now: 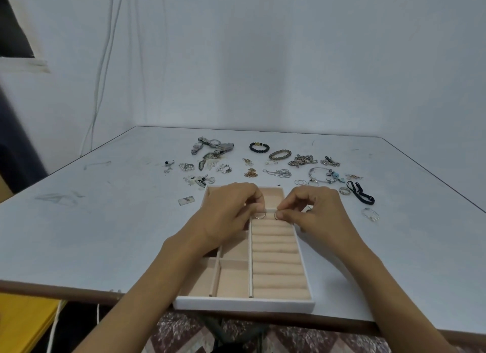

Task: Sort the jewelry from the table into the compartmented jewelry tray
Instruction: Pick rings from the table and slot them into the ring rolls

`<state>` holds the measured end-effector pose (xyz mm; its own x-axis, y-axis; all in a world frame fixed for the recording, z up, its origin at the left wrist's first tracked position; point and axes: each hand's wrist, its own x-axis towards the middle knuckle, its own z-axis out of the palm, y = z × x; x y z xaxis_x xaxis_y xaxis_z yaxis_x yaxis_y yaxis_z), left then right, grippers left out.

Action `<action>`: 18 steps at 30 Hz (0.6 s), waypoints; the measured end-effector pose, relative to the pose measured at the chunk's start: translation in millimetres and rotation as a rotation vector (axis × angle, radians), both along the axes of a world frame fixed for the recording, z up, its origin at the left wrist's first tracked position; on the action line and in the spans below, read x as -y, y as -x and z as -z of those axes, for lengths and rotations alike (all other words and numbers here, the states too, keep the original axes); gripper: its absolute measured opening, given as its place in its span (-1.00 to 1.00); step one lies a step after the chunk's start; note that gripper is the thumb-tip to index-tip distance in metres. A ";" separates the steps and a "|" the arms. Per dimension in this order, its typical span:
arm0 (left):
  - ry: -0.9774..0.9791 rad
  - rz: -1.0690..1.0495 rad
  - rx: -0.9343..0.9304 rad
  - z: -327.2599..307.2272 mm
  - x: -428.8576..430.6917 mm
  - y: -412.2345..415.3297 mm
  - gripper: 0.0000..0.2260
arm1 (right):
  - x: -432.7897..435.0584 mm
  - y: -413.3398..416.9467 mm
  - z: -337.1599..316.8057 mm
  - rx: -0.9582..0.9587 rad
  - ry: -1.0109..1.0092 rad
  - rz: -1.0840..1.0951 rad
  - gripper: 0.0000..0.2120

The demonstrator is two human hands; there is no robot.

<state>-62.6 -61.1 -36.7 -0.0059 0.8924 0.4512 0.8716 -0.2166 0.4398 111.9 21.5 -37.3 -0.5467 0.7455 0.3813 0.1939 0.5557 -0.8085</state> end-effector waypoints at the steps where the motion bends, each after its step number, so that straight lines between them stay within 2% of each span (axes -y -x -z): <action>1: -0.005 0.002 0.002 0.5 -0.2 0.3 -0.92 | -0.2 -0.2 0.3 0.000 0.001 0.002 -0.85; 11: -0.120 -0.034 0.061 3.6 -2.5 4.0 -0.91 | -0.5 -2.0 0.6 0.047 -0.028 0.008 -0.77; 18: -0.139 -0.046 0.061 3.4 -2.2 4.0 -0.89 | -0.5 -0.7 2.6 0.083 -0.140 -0.016 -0.80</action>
